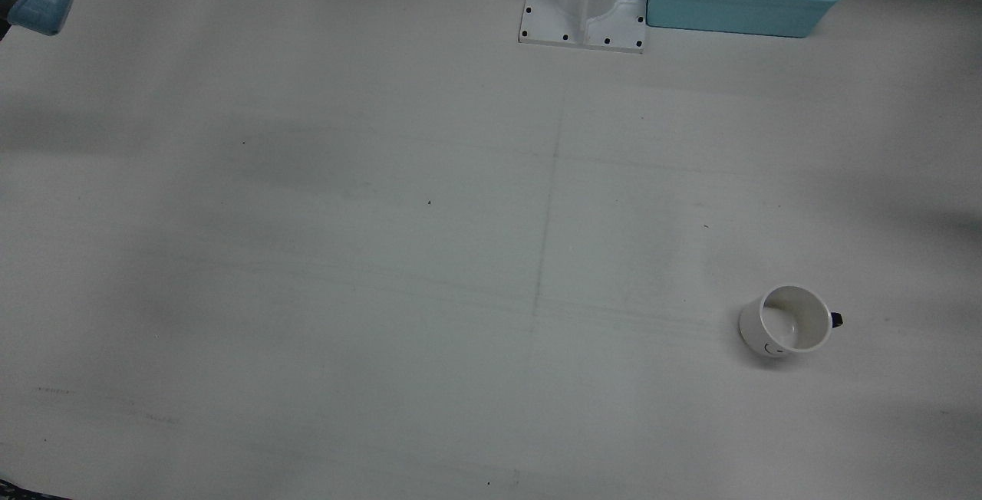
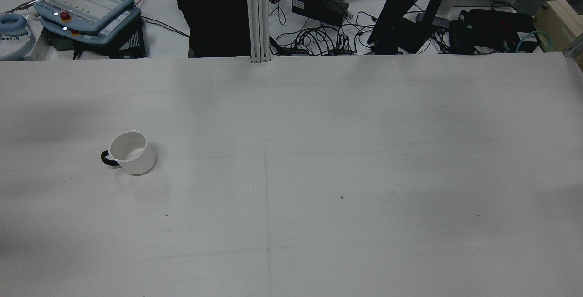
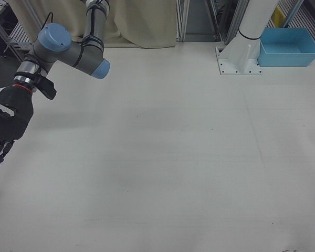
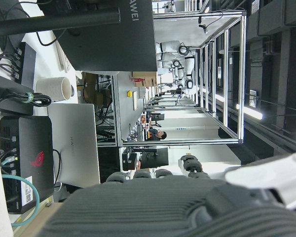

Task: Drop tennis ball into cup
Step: 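Carry the tennis ball in the left hand over the white mug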

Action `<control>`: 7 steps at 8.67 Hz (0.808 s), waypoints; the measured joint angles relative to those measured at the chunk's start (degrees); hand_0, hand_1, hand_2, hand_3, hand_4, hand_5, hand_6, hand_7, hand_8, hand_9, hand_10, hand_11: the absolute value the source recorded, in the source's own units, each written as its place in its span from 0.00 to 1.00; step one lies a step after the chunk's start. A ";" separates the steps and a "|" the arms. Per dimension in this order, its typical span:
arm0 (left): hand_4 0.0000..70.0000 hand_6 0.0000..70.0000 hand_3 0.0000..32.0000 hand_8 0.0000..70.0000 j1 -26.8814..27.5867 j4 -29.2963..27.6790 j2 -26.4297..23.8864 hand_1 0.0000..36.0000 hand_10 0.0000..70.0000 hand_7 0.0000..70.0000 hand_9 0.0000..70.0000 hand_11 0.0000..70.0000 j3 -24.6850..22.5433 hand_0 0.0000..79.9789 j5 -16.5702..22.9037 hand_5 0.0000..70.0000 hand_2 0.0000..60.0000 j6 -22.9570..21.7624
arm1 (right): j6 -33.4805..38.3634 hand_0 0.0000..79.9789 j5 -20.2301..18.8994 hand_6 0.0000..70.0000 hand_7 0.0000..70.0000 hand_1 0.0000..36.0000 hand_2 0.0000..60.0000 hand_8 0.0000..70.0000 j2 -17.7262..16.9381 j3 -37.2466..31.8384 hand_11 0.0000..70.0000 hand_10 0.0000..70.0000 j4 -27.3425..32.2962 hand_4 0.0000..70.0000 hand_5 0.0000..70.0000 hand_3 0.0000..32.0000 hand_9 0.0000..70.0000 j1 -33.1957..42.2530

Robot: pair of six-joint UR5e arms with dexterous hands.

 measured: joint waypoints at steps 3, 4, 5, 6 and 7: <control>0.83 0.53 0.00 0.95 4.33 0.51 -0.82 1.00 1.00 1.00 1.00 1.00 -0.39 1.00 0.07 0.37 1.00 0.05 | 0.03 0.00 0.00 0.00 0.00 0.00 0.00 0.00 0.00 0.05 0.00 0.00 0.00 0.00 0.00 0.00 0.00 0.01; 0.82 0.52 0.00 0.93 7.92 0.94 -1.61 1.00 1.00 1.00 1.00 1.00 -0.67 1.00 0.09 0.37 1.00 0.06 | 0.03 0.00 0.00 0.00 0.00 0.00 0.00 0.00 0.00 0.07 0.00 0.00 0.00 0.00 0.00 0.00 0.00 0.02; 0.81 0.52 0.00 0.92 11.33 1.24 -2.38 1.00 1.00 1.00 1.00 1.00 -0.71 1.00 0.06 0.37 1.00 0.09 | 0.03 0.00 0.00 0.00 0.00 0.00 0.00 0.00 0.00 0.08 0.00 0.00 0.00 0.00 0.00 0.00 0.00 0.03; 0.79 0.51 0.00 0.91 14.97 1.48 -2.98 1.00 1.00 1.00 1.00 1.00 -0.69 1.00 -0.03 0.36 1.00 0.18 | 0.03 0.00 0.00 0.00 0.00 0.00 0.00 0.00 0.00 0.08 0.00 0.00 0.00 0.00 0.00 0.00 0.00 0.04; 0.78 0.51 0.00 0.90 18.36 1.68 -3.28 1.00 1.00 1.00 1.00 1.00 -0.63 1.00 -0.20 0.36 1.00 0.32 | 0.00 0.00 0.00 0.00 0.00 0.00 0.00 0.00 0.00 0.09 0.00 0.00 0.00 0.00 0.00 0.00 0.00 0.04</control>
